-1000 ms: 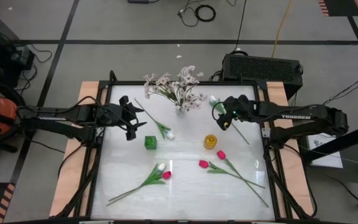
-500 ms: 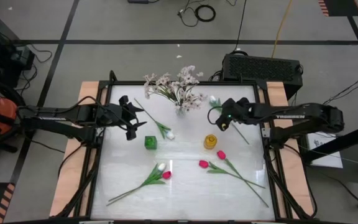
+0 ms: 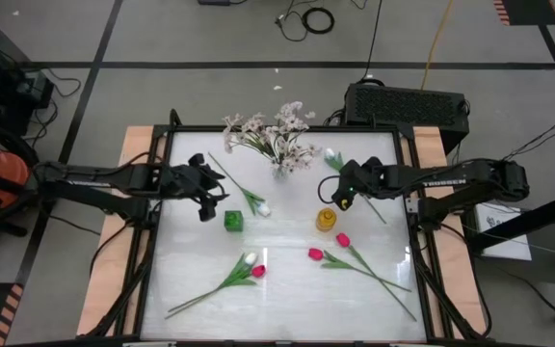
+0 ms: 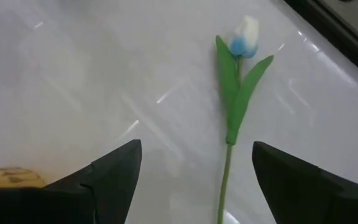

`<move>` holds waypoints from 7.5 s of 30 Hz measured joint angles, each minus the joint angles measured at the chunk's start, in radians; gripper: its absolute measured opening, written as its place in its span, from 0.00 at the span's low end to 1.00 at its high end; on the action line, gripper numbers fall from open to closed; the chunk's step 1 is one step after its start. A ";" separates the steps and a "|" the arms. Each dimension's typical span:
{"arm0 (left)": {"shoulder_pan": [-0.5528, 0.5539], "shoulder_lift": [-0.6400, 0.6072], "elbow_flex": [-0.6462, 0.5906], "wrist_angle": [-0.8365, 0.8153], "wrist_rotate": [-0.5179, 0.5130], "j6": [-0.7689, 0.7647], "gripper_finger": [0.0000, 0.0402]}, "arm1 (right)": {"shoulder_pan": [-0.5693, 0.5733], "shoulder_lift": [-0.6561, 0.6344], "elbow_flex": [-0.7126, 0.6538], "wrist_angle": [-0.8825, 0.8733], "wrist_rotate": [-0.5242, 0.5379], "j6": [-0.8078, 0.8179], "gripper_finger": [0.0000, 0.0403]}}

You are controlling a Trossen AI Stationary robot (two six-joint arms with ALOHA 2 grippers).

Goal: Sort flowers into vase by color
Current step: Put the top right white flower into the yellow vase

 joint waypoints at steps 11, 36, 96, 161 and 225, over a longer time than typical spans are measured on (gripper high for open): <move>0.000 0.128 0.000 0.011 0.103 0.094 0.66 | 0.001 0.000 0.000 -0.007 -0.023 -0.031 0.74; 0.000 0.142 0.000 0.008 0.103 0.093 0.66 | -0.001 0.000 0.000 -0.053 -0.001 0.014 0.74; 0.034 0.142 0.000 0.042 0.098 0.156 0.66 | -0.069 0.132 -0.140 0.063 -0.092 -0.059 0.74; 0.032 0.142 0.000 0.089 0.110 0.093 0.66 | 0.482 0.084 0.057 -0.488 -0.107 0.715 0.74; 0.032 0.142 0.000 0.113 0.133 0.049 0.66 | -0.106 0.082 -0.276 0.214 -0.106 0.068 0.01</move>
